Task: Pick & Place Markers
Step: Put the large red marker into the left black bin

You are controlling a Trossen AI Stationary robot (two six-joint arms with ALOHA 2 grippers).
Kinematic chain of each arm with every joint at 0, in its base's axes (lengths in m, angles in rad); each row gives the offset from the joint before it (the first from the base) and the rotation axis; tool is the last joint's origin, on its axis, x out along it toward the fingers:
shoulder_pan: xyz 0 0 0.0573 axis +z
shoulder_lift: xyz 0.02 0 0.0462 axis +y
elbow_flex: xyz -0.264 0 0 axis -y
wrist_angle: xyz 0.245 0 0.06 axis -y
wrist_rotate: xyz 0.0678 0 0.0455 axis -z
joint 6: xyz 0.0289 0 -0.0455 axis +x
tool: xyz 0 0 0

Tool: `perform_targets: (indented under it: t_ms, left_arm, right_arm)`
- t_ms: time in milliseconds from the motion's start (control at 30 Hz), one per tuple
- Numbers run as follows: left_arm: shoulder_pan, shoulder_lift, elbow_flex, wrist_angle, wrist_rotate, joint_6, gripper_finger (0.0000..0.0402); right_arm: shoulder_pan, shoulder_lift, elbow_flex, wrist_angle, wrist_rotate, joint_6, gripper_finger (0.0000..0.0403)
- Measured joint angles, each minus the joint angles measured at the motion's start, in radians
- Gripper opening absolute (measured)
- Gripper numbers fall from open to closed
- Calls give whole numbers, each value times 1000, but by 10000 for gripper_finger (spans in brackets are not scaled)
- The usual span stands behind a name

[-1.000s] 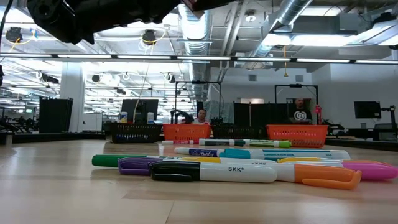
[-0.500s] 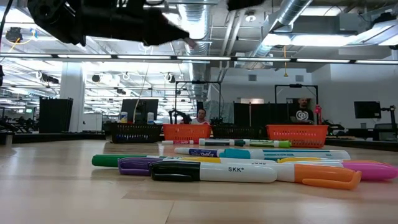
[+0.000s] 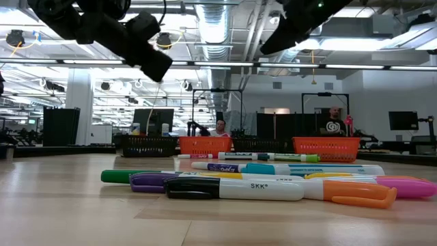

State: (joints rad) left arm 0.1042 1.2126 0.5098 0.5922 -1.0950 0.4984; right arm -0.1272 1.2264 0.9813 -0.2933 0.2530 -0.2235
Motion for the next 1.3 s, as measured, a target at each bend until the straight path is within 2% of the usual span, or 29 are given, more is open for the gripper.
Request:
perform_targets:
  t_ms: [133,267,367,600,800,1067,1167,1300]
  left_arm:
    - [18,3,0,-8,-193,95,81]
    - [48,5,0,-11,-319,173,81]
    - [69,5,0,-13,-339,185,81]
    - [154,59,0,-16,-312,181,81]
    - [214,175,9,-18,-264,161,81]
    - [259,310,89,-24,-166,125,81]
    - [264,325,98,-44,-26,58,81]
    - [284,296,98,-167,264,-174,81]
  right_arm:
    - [1,29,-1,54,-42,7,240]
    - [1,55,0,120,-78,11,240]
    - [1,58,-1,137,-94,25,240]
    - [1,82,2,168,-109,42,240]
    - [-1,139,1,176,-131,38,240]
    - [-1,206,0,195,-131,32,240]
    - [3,223,0,207,-144,32,240]
    - [3,236,0,219,-202,32,240]
